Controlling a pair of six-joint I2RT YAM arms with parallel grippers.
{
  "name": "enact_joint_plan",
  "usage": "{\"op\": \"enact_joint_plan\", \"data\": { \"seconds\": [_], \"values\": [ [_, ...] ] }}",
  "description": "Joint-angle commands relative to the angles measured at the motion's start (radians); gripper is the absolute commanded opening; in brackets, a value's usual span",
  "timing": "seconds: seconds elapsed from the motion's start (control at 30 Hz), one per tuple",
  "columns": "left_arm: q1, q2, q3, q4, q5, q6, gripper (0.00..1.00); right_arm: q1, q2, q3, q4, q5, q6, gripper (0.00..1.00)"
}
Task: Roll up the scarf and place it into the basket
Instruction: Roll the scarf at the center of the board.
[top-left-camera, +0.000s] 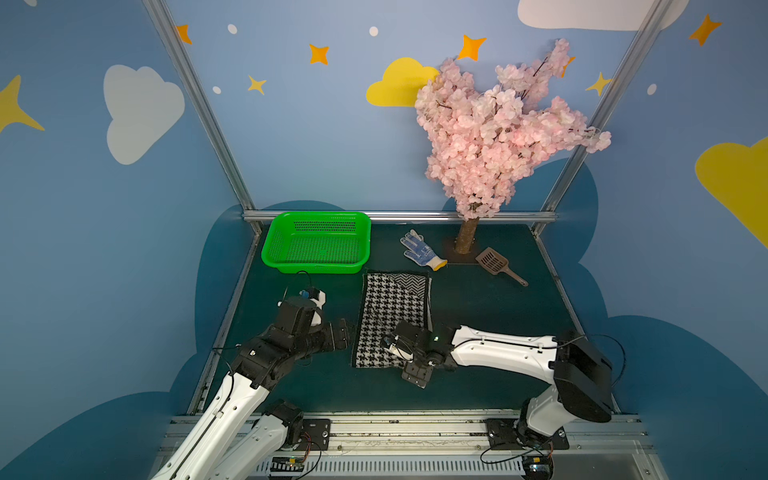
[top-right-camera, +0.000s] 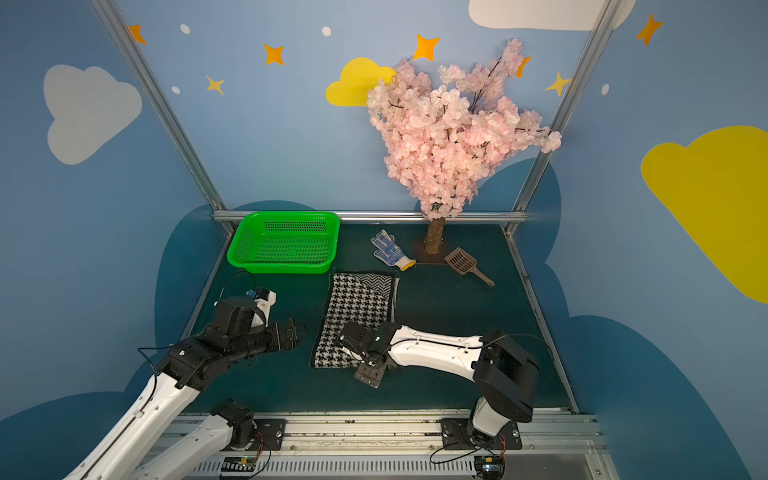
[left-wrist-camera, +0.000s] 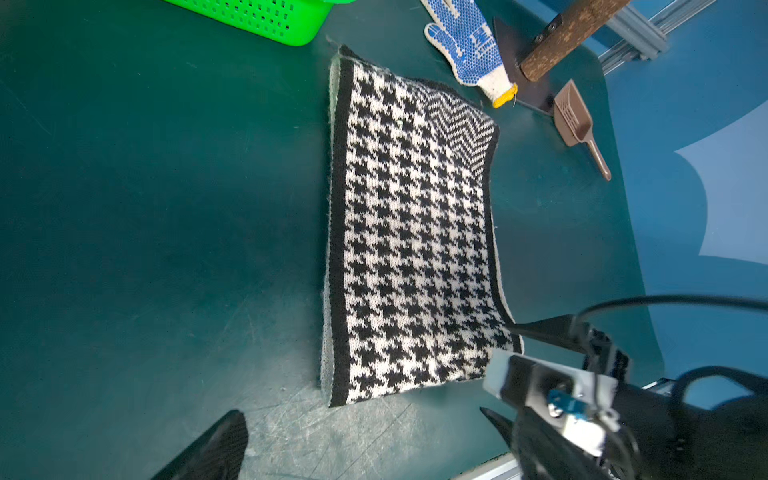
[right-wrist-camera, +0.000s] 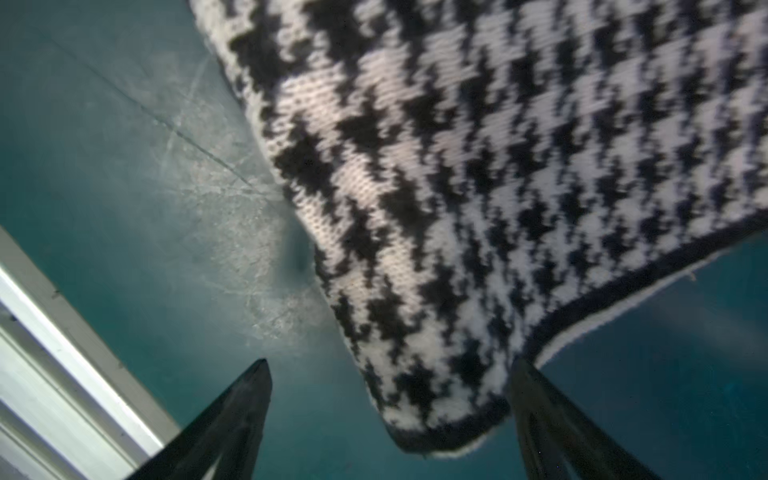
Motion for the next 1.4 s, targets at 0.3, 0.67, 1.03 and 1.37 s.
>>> {"op": "enact_joint_plan", "data": {
  "seconds": [0.3,0.67,1.03,1.37],
  "values": [
    [0.077,-0.049,-0.048,0.058,0.144,-0.009,1.00,-0.004,0.149,0.050,0.047,0.107,-0.069,0.80],
    [0.085,-0.039,-0.062,0.087,0.180,-0.002,1.00,-0.125,0.234,0.099,0.025,-0.075,-0.058,0.21],
    [0.084,-0.038,-0.034,0.086,0.154,0.027,1.00,-0.241,0.225,0.303,-0.128,-0.696,0.150,0.15],
    [0.082,-0.056,-0.147,0.271,0.280,-0.056,1.00,-0.399,0.295,0.387,-0.151,-1.100,0.208,0.16]
  ]
}}
